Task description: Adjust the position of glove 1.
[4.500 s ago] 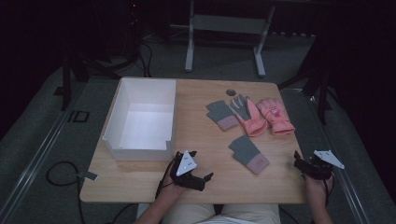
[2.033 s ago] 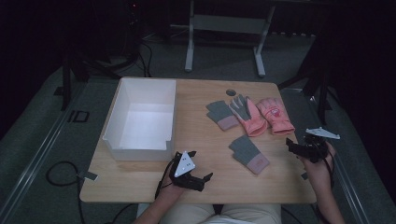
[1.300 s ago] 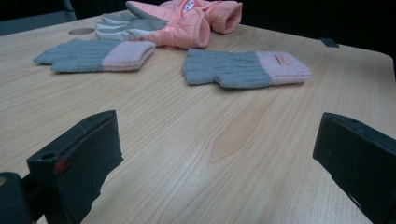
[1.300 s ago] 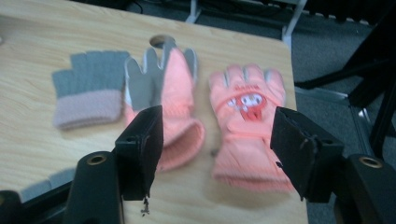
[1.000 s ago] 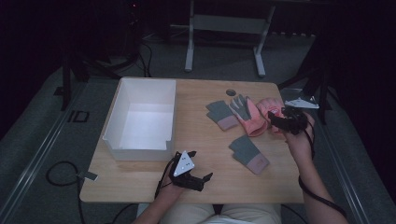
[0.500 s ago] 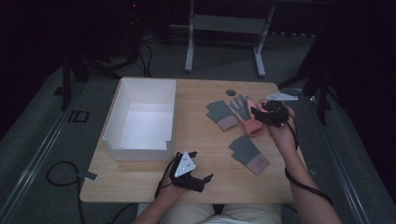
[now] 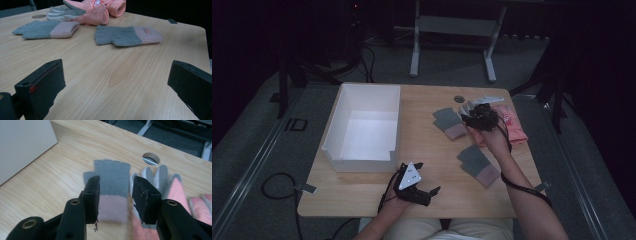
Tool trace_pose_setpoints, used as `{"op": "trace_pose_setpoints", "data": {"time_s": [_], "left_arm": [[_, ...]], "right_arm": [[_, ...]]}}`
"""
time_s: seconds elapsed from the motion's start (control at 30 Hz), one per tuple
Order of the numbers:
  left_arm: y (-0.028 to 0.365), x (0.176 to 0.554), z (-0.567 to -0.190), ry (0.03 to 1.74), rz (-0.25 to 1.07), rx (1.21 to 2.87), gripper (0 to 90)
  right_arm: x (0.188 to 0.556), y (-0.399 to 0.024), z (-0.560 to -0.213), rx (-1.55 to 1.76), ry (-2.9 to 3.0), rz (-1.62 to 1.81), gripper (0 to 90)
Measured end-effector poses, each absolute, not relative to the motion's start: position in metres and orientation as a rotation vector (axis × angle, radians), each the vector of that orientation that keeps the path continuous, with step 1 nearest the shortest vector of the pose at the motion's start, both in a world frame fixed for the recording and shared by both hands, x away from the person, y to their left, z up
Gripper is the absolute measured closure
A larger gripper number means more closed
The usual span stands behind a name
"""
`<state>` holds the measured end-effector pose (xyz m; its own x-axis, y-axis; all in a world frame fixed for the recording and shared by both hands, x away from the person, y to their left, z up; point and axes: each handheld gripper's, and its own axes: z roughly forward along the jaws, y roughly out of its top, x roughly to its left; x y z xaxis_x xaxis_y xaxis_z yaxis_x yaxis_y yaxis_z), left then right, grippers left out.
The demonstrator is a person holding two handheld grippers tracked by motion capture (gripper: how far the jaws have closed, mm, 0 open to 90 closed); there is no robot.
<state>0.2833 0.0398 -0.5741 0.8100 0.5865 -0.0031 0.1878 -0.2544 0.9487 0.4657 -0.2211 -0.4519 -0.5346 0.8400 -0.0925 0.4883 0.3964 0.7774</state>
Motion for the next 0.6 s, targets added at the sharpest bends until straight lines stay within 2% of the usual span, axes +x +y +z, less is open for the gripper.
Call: {"op": "trace_pose_setpoints", "data": {"time_s": [0.6], "left_arm": [[0.04, 0.283, -0.574, 0.587, 0.423, 1.815, 0.6]], "right_arm": [[0.513, -0.189, -0.499, 1.122, 2.319, 0.875, 61.3]]}}
